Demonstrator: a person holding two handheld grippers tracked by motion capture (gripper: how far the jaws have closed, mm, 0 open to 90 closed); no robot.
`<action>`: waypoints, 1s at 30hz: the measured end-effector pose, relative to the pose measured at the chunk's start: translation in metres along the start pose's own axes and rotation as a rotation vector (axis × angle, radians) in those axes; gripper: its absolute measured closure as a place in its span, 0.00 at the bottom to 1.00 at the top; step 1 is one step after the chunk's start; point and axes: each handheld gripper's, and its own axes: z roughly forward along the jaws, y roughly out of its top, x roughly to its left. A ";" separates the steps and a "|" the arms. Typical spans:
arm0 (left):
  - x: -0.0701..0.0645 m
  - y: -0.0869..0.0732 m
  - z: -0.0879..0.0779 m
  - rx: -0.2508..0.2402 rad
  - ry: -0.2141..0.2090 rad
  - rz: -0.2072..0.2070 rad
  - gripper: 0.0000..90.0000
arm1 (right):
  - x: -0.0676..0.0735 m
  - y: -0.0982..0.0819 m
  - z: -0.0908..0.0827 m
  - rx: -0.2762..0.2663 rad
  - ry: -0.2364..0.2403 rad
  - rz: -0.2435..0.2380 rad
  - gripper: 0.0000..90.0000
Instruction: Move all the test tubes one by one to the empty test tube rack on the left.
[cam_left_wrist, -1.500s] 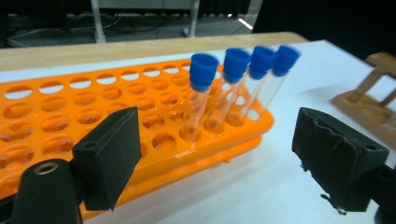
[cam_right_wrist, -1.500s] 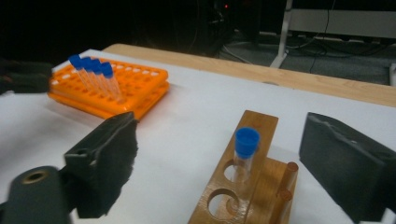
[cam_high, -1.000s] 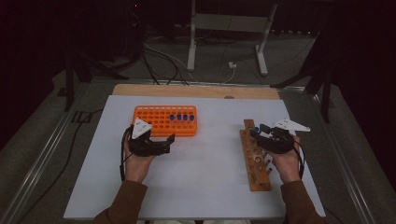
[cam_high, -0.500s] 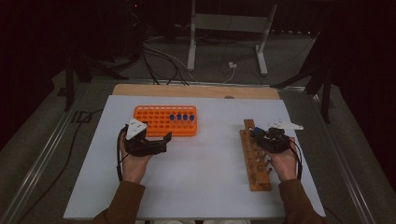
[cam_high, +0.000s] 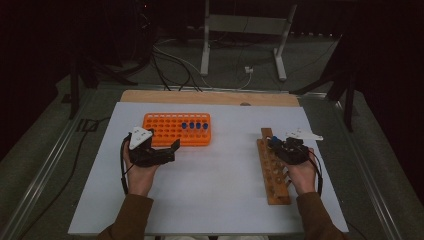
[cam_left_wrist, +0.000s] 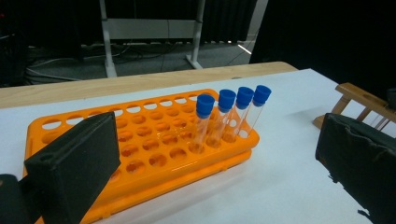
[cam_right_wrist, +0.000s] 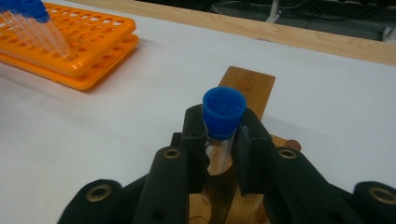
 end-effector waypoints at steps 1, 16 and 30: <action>-0.001 0.000 0.000 -0.002 0.002 0.000 0.01 | 0.000 0.000 -0.001 -0.004 0.001 0.001 0.85; -0.004 0.002 -0.002 -0.006 0.003 0.018 0.01 | 0.005 0.012 -0.020 -0.045 -0.024 0.001 0.85; -0.007 0.006 -0.004 -0.022 -0.003 0.027 0.01 | 0.013 0.032 -0.038 -0.081 -0.038 -0.025 0.86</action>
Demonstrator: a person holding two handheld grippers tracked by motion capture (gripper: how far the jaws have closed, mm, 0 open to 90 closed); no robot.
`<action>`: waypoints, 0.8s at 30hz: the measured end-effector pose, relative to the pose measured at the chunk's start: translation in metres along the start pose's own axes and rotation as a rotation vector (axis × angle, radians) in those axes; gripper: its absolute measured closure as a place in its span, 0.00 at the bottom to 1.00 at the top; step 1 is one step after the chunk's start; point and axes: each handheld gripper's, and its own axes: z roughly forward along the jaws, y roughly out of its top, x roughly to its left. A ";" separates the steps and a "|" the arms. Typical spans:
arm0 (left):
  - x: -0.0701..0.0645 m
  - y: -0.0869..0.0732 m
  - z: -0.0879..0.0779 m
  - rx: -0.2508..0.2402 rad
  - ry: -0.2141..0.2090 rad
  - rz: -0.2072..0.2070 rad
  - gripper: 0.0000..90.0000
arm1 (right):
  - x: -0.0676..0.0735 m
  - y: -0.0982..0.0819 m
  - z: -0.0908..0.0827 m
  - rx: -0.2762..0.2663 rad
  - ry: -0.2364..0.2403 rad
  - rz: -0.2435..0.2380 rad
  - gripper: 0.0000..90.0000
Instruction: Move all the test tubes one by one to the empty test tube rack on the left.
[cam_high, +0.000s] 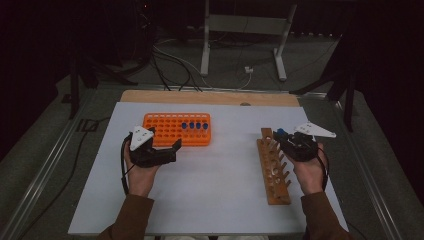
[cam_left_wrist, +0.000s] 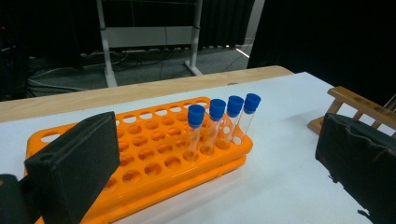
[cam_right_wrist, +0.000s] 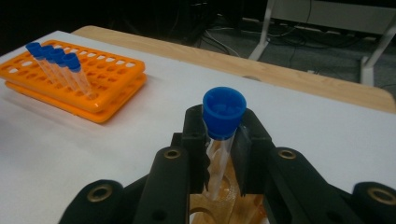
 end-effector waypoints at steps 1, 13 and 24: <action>0.000 0.000 0.000 0.000 0.000 0.000 0.01 | 0.001 0.001 -0.001 0.000 -0.002 -0.005 0.86; -0.004 0.000 0.001 0.005 -0.005 0.013 0.01 | 0.006 0.015 -0.011 -0.029 0.009 -0.017 0.86; -0.011 -0.003 0.005 0.007 -0.013 0.042 0.01 | 0.030 0.023 -0.003 -0.029 0.063 -0.054 0.86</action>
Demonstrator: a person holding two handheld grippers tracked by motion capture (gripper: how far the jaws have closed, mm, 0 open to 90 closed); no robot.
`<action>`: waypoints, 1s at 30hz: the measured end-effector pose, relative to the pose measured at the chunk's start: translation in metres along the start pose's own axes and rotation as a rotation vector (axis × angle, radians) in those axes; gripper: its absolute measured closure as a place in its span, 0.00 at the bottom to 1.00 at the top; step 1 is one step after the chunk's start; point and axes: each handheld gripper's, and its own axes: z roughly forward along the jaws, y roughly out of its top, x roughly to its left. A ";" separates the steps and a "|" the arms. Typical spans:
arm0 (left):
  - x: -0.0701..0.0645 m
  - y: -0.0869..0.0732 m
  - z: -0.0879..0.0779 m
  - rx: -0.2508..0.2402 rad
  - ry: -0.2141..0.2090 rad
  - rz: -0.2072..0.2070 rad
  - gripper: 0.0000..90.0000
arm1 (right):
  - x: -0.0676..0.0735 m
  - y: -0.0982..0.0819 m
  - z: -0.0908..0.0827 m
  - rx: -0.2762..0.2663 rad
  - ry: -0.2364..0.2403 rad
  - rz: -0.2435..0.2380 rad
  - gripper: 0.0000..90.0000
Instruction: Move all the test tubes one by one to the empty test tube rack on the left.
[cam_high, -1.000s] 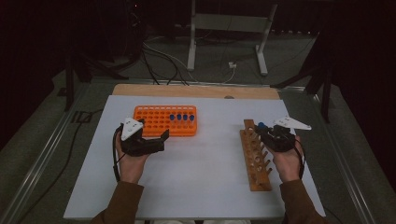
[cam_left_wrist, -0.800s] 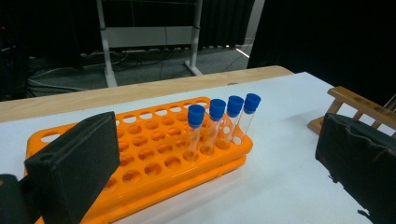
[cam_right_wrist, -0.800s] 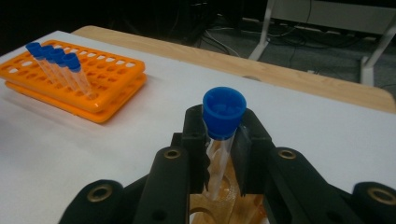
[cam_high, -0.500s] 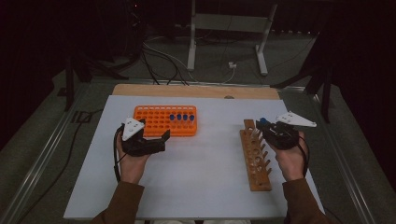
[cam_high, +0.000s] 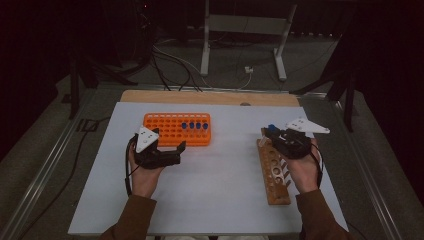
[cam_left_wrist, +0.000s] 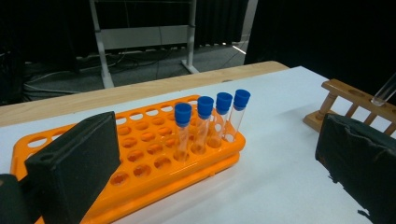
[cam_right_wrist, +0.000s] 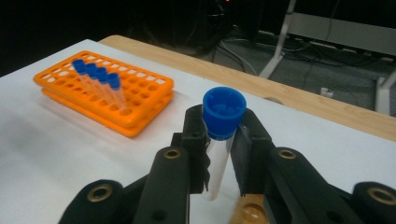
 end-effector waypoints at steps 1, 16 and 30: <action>-0.001 0.000 0.000 -0.001 -0.002 0.003 0.01 | 0.003 0.001 0.002 0.001 0.006 -0.002 0.85; -0.014 -0.002 0.005 0.001 -0.030 0.034 0.01 | 0.034 0.007 0.020 0.010 0.083 -0.028 0.85; -0.028 -0.002 0.007 -0.012 -0.048 0.071 0.02 | 0.064 0.010 0.034 0.029 0.165 -0.059 0.85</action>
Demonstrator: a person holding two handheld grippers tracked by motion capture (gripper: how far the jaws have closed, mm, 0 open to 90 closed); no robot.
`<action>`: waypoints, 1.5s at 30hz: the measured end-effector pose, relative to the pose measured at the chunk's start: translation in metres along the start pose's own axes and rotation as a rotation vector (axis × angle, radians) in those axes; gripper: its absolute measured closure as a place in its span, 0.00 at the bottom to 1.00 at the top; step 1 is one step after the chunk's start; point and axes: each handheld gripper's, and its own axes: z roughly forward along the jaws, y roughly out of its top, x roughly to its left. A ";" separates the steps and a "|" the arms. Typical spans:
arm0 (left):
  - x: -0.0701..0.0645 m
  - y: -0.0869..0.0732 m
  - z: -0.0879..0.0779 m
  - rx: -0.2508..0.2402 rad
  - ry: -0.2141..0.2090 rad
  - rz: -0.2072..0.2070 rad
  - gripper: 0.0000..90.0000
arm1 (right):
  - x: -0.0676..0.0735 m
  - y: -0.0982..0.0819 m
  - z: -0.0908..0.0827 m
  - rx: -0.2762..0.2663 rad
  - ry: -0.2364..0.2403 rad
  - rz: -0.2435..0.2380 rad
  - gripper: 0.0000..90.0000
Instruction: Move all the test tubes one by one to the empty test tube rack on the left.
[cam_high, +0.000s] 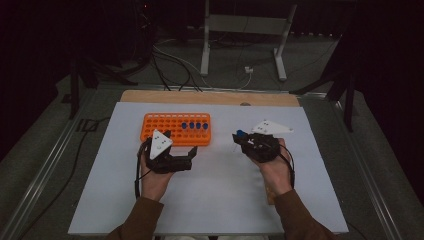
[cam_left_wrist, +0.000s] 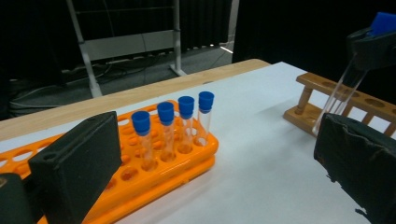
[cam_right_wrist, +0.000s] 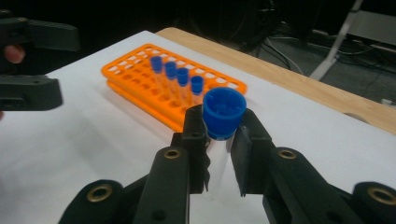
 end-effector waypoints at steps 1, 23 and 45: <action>-0.001 0.000 0.000 0.003 0.000 0.000 0.02 | 0.002 0.001 0.001 0.001 0.006 -0.001 0.85; -0.024 -0.008 0.012 0.024 -0.141 0.050 0.28 | 0.044 0.009 0.027 0.002 0.136 -0.013 0.85; -0.031 -0.012 0.014 0.016 -0.227 0.111 0.87 | 0.048 0.008 0.030 -0.034 0.250 0.035 0.59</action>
